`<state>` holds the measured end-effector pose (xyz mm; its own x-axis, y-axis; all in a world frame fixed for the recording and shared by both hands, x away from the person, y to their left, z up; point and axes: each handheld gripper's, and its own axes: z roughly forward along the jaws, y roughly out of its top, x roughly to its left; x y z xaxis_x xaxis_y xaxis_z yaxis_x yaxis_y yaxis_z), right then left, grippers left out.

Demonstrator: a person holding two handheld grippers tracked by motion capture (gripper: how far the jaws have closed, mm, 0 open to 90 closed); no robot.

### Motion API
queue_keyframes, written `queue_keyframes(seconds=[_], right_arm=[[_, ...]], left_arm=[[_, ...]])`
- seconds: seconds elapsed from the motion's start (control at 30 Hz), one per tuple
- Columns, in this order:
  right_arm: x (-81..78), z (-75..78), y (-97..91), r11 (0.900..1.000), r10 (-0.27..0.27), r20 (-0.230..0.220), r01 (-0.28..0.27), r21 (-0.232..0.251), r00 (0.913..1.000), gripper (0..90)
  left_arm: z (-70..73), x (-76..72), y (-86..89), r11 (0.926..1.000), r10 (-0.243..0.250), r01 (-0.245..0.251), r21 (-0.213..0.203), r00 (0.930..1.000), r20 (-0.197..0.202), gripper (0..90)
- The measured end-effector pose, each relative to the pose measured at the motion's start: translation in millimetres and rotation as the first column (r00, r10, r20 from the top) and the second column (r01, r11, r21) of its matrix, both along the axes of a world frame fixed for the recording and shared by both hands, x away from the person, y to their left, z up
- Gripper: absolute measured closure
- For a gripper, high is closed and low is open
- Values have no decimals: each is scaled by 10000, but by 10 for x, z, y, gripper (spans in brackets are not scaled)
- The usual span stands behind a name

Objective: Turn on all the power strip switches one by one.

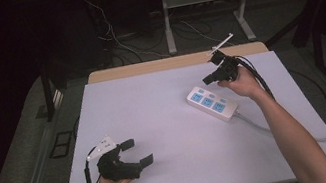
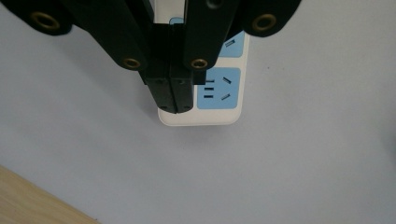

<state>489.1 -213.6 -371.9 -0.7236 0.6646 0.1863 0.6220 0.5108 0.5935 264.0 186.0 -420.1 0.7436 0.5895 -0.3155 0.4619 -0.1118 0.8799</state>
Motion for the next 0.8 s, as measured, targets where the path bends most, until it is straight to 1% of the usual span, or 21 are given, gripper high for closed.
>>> queue_keyframes(seconds=[0.27,0.4,0.6,0.8], right_arm=[[68,-63,77,9999,-81,-128,82,114,9999,900],[91,-119,92,9998,-160,-209,163,138,9997,900],[110,-175,115,9997,-141,-272,146,179,9995,900],[118,-228,145,9999,-148,-337,150,76,9993,900]], left_arm=[[1,3,9,10000,19,-19,-43,10000,-9,0],[2,0,8,10000,28,-28,-49,10000,-3,0],[2,1,11,10000,36,-36,-55,10000,5,0],[2,2,16,10000,52,-52,-69,10000,-2,0]])
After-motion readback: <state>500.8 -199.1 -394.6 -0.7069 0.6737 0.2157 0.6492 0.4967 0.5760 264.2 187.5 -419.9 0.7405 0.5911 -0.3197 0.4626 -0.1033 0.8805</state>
